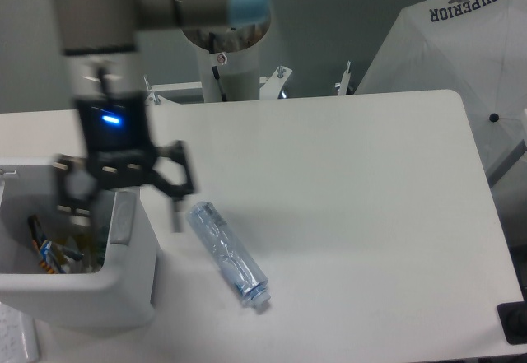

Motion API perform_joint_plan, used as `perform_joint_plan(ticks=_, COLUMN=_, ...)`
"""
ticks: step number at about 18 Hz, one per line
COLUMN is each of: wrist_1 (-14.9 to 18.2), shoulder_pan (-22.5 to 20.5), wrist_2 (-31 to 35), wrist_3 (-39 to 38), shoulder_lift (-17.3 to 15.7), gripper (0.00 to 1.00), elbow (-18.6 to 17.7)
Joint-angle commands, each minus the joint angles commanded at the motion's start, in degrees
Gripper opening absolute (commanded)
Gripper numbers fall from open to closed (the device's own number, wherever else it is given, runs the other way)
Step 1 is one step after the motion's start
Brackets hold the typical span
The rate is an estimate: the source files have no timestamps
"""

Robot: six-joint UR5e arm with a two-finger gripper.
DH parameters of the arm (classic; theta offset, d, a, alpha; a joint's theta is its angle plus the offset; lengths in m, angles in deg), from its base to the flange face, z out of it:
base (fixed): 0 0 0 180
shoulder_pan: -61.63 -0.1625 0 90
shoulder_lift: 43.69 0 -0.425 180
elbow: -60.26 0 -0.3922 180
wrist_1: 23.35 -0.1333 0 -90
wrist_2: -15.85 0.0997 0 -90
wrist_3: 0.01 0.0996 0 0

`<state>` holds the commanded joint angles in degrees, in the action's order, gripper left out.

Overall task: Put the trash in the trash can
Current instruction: 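Move the gripper over the clear plastic water bottle and lower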

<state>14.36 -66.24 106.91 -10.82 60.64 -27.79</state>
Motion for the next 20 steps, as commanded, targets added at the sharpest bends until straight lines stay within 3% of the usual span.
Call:
perform_joint_plan(ticks=2, wrist_1=-1.7, shoulder_pan=-1.0, wrist_2=1.0, wrist_3=0.0, shoulder_lift=0.9, gripper=1.0, elbow=-2.3)
perform_joint_plan(ticks=7, wrist_1=-1.6, shoulder_pan=-2.6, wrist_2=2.2, wrist_3=0.1, shoulder_lift=4.0, gripper=1.0, elbow=-8.8)
perform_joint_plan(ticks=17, wrist_1=-1.2, shoulder_pan=-3.3, wrist_2=2.0, wrist_3=0.4, shoulder_lift=12.5, gripper=1.0, elbow=-9.4)
perform_joint_plan(ticks=20, wrist_1=-1.2, shoulder_pan=-3.3, wrist_2=1.9, wrist_3=0.0, shoulder_lift=15.5, gripper=1.0, elbow=-7.3)
